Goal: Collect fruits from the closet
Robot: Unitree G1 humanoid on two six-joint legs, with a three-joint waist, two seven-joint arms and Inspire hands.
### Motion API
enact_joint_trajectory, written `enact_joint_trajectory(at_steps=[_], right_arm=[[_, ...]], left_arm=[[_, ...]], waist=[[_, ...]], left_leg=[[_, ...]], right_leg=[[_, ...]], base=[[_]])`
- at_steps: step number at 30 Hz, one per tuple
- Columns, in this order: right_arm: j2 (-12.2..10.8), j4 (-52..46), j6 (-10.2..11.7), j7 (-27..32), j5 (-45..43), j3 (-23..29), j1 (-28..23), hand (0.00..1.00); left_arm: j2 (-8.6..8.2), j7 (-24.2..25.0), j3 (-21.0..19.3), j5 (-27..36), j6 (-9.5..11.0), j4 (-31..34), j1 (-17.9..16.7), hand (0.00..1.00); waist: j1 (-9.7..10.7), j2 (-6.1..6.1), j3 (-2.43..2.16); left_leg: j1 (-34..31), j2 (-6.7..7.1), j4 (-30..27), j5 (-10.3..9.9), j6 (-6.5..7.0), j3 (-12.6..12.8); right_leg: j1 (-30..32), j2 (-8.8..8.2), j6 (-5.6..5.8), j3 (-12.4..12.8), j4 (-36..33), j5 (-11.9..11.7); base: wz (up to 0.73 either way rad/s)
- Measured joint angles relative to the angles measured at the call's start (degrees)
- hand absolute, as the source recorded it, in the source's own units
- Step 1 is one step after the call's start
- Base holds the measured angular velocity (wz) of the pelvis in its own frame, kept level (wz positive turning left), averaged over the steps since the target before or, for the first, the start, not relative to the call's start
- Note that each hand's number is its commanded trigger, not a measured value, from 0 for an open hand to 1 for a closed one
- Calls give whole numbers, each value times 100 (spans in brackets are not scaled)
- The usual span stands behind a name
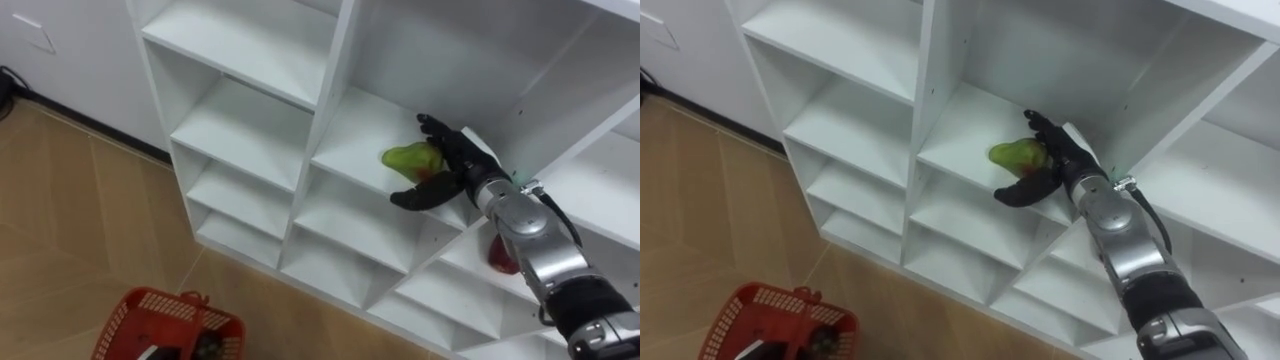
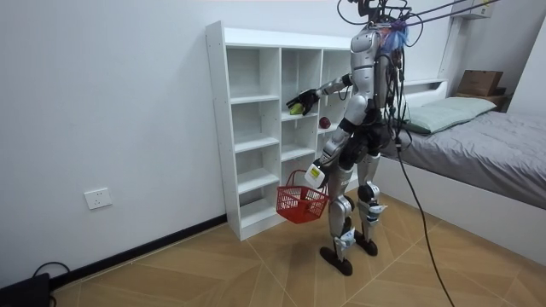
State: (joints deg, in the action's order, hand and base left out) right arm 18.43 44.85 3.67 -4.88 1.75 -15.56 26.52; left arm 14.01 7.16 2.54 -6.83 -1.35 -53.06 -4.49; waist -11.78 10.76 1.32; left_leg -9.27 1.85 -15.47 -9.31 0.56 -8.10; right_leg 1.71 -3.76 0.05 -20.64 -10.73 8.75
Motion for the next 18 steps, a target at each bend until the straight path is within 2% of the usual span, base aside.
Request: enact_joint_trajectory(at_steps=[3,4,5,6,8,18], right_arm=[[-1,20,2,0,-47,0,32,0],[-1,26,1,0,-76,0,45,11],[-1,26,3,0,-99,0,50,35],[-1,26,4,0,-111,0,50,76],[-1,26,6,2,-156,0,50,100],[-3,29,46,287,-225,12,94,100]], left_arm=[[0,-8,0,3,0,0,-1,100],[-1,-16,2,4,0,0,-1,100],[-2,-19,2,6,0,0,-1,100],[-2,-21,2,6,0,0,-1,100],[-2,-25,2,7,0,0,-1,100],[-2,-35,-1,7,0,1,-2,100]], waist=[[21,-4,3],[28,-11,7],[33,-24,17],[34,-23,17],[35,-26,18],[36,-26,16]], left_leg=[[-13,2,-3,6,0,1],[-13,4,-3,9,2,1],[-13,6,-3,10,3,1],[-13,6,-2,10,3,0],[-14,8,-3,11,4,0],[-17,14,-13,14,10,1]], right_leg=[[20,-3,-1,-10,-4,0],[19,-7,0,-14,-5,-1],[20,-8,0,-15,-6,-1],[20,-9,1,-16,-7,-1],[21,-10,1,-22,-7,-1],[20,-14,10,-40,-7,-10]], base=[[0],[0],[0],[0],[0],[0]])
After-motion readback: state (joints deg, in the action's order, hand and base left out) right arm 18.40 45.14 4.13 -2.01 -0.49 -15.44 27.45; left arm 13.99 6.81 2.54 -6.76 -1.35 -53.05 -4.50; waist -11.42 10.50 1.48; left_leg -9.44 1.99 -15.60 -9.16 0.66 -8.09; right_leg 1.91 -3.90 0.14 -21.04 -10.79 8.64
